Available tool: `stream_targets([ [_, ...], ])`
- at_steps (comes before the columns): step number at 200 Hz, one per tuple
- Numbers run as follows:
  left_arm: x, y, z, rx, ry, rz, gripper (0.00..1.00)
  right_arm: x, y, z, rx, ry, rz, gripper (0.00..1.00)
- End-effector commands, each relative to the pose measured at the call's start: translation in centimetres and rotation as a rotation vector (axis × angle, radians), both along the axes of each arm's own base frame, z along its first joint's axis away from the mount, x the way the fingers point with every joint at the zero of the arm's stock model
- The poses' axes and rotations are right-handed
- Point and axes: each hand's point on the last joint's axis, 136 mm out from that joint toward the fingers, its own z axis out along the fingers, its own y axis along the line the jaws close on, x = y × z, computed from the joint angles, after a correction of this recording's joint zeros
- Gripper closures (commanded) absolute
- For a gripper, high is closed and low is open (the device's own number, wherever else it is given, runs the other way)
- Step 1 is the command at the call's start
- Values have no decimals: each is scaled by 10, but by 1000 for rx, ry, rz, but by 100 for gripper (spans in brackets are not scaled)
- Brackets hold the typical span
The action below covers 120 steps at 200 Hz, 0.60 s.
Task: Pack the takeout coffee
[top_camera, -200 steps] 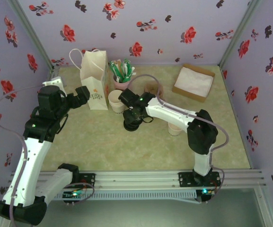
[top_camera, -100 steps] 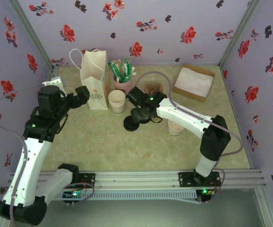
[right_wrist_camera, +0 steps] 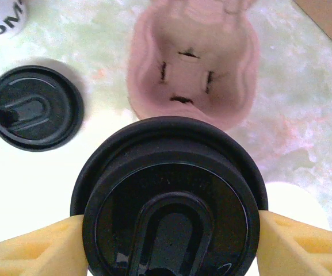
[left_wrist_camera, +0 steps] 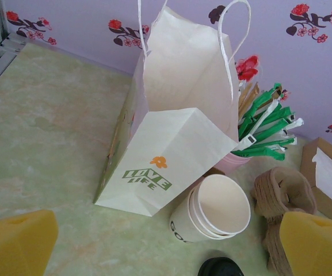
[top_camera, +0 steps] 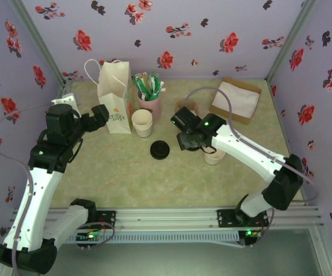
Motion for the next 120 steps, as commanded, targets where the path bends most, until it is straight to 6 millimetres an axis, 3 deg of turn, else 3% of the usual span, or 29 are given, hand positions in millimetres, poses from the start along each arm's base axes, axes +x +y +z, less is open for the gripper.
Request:
stream_targets([
  [1, -1, 3, 3, 2, -13, 10, 0, -7, -33, 1, -38, 2, -65, 32],
  [44, 0, 1, 2, -4, -10, 3, 0, -13, -70, 0, -31, 12, -149, 32],
  [120, 1, 0, 0, -9, -3, -3, 0, -22, -83, -25, 27, 129, -183, 32],
])
